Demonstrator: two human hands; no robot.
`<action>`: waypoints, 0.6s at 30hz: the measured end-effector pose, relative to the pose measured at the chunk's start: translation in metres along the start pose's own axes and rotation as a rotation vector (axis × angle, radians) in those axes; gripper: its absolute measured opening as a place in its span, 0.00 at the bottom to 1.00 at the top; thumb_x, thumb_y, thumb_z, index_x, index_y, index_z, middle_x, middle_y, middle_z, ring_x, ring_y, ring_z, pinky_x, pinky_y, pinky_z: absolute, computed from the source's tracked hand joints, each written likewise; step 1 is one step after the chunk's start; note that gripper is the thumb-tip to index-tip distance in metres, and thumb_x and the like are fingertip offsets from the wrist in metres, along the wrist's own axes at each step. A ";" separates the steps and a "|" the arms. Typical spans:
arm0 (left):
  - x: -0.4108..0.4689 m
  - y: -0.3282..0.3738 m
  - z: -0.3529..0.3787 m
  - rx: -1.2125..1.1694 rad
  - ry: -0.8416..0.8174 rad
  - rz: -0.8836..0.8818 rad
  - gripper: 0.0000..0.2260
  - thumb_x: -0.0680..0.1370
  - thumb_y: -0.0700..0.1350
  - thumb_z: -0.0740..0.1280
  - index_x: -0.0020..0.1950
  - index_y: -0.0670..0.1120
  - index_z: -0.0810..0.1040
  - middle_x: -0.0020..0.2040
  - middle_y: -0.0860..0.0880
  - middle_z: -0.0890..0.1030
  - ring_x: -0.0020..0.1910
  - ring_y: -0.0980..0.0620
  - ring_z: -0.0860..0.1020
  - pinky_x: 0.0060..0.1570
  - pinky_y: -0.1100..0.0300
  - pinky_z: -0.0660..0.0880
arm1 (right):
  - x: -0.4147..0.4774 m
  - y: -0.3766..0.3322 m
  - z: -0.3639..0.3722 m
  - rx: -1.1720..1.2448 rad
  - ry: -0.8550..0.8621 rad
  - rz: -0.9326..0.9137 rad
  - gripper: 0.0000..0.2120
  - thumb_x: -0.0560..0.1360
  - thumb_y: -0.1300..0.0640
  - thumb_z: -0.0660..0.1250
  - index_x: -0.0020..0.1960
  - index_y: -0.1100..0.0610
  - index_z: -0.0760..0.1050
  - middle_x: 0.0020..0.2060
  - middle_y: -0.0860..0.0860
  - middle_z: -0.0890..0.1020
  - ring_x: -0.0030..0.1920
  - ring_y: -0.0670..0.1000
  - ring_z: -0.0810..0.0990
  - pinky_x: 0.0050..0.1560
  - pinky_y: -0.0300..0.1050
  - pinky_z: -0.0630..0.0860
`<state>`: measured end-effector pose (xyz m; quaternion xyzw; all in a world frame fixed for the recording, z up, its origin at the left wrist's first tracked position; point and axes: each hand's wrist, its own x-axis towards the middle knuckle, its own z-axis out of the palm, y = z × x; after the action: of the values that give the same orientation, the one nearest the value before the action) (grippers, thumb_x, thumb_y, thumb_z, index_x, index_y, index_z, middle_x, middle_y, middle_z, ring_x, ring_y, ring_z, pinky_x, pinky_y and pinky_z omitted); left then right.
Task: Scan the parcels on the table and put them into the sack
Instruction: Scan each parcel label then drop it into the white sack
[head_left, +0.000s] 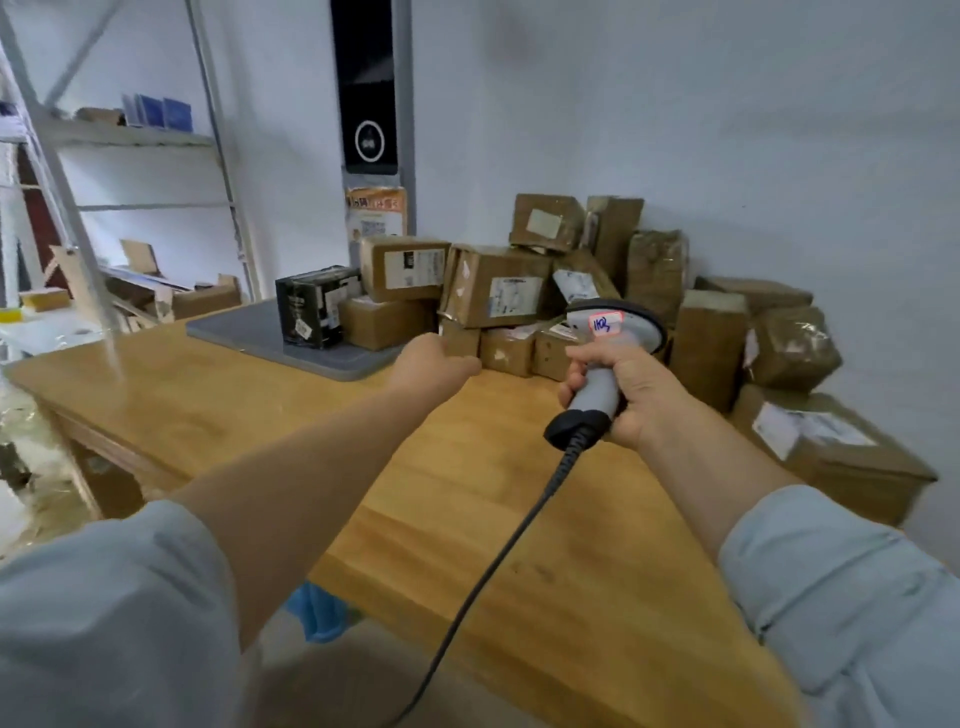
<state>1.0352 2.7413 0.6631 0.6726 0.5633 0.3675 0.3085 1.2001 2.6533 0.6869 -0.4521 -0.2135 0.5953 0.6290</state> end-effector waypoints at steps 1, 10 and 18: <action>0.008 0.010 0.016 0.008 -0.023 0.011 0.10 0.76 0.48 0.69 0.53 0.44 0.76 0.41 0.53 0.73 0.50 0.49 0.75 0.45 0.57 0.71 | 0.004 -0.011 -0.014 0.002 0.034 -0.020 0.08 0.74 0.66 0.66 0.38 0.61 0.71 0.27 0.51 0.72 0.26 0.47 0.71 0.27 0.39 0.77; 0.088 0.076 0.160 0.148 -0.176 0.072 0.32 0.69 0.60 0.74 0.65 0.42 0.73 0.58 0.44 0.78 0.55 0.47 0.77 0.51 0.53 0.78 | 0.055 -0.060 -0.109 0.044 0.155 -0.050 0.11 0.75 0.64 0.65 0.35 0.60 0.69 0.23 0.52 0.71 0.23 0.47 0.70 0.24 0.38 0.76; 0.154 0.092 0.246 0.258 -0.175 -0.053 0.62 0.62 0.62 0.78 0.78 0.42 0.40 0.76 0.36 0.54 0.75 0.37 0.55 0.72 0.44 0.59 | 0.113 -0.077 -0.140 0.007 0.173 -0.019 0.09 0.74 0.65 0.66 0.36 0.62 0.72 0.24 0.52 0.74 0.22 0.47 0.72 0.24 0.40 0.75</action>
<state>1.3063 2.8767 0.6292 0.7208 0.5945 0.2239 0.2772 1.3788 2.7249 0.6498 -0.4974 -0.1605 0.5489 0.6523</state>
